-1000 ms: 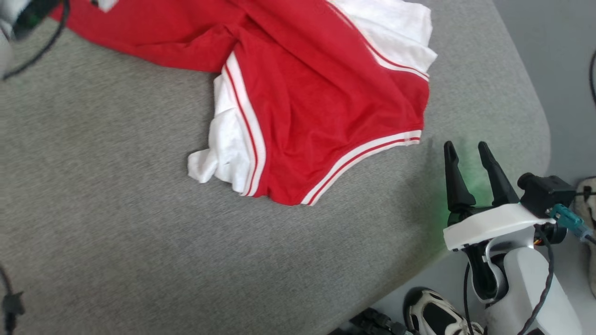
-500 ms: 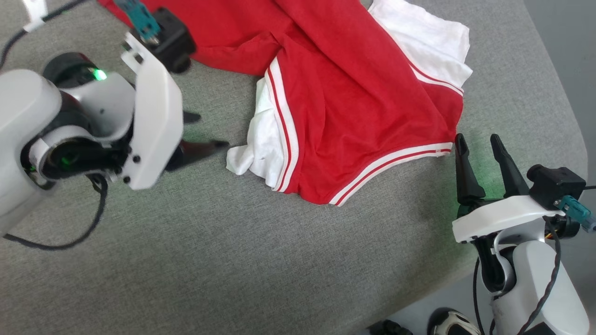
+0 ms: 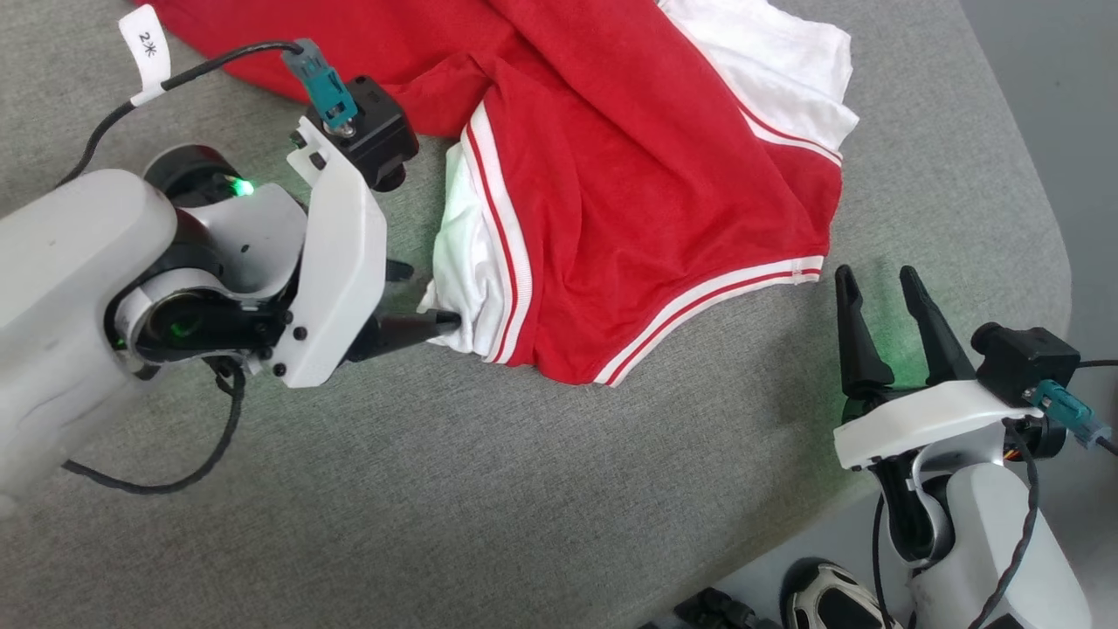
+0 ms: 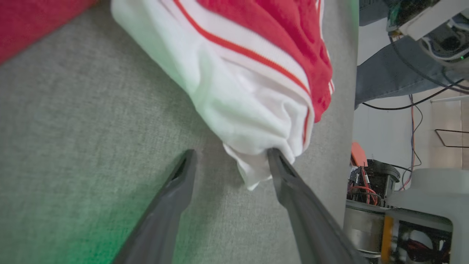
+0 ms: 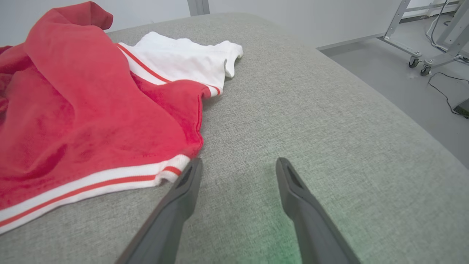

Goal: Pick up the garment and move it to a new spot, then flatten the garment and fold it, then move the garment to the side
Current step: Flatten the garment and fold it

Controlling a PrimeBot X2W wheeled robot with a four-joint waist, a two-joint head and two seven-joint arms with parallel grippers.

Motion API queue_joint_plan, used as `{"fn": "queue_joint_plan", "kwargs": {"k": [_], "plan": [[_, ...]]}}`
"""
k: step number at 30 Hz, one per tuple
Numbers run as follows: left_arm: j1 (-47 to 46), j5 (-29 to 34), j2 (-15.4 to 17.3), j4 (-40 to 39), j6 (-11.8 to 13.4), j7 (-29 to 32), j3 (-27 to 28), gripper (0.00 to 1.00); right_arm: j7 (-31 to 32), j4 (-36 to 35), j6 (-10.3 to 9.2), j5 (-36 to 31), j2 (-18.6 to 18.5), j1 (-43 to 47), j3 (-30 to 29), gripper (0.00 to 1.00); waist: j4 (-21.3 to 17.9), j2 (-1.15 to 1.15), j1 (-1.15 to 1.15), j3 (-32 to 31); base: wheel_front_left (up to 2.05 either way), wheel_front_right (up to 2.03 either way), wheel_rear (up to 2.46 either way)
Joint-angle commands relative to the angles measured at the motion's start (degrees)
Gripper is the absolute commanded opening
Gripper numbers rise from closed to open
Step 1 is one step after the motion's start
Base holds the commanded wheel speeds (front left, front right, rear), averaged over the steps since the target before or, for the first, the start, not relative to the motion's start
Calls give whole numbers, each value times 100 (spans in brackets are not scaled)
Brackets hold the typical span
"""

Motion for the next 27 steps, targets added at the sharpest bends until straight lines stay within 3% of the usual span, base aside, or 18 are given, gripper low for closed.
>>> {"fn": "queue_joint_plan", "kwargs": {"k": [1, 2, 3, 4, 5, 11, 15, 22, 27], "plan": [[232, -57, -24, 80, 16, 32, -75, 100, -57, 20, -14, 44, -1, -18, 27, 100, -16, 0, 0, -2, 0, 0, 0], [244, -78, -53, 102, 16, 70, -83, 88, -59, 27, -14, 41, 0, -24, 34, 100, -26, 0, 0, -4, 0, 0, 0], [252, -56, -69, 101, 16, 118, -86, 47, -64, 38, -14, 43, -1, -31, 40, 100, -33, 0, 0, -3, 0, 0, 0], [270, -34, -81, 104, 15, 136, -88, 33, -71, 49, -14, 44, 0, -33, 43, 100, -34, 0, 0, -8, 0, 0, 0], [293, -84, -85, 128, 15, 123, -86, 0, -82, 56, -14, 33, 0, -31, 36, 100, -28, 0, 0, -17, 0, 0, 0], [114, -225, -137, 231, 15, -253, 104, 0, -39, 1, -14, -221, -1, -7, -260, 100, 317, 0, 0, -206, 0, 0, 0], [114, -414, 74, 214, 15, -571, 269, 0, 136, -149, -14, -478, -2, 6, -545, 100, 708, 0, 0, -455, 0, 0, 0], [448, -510, 940, 348, 15, -1204, 409, 0, 624, -582, -14, -854, -1, 74, -829, 100, 1367, 0, 0, -824, 0, 0, 0], [731, -514, 1476, 856, 15, -1533, 351, 0, 940, -951, -14, -976, -2, 178, -909, 100, 1603, 0, 0, -917, 0, 0, 0]]}}
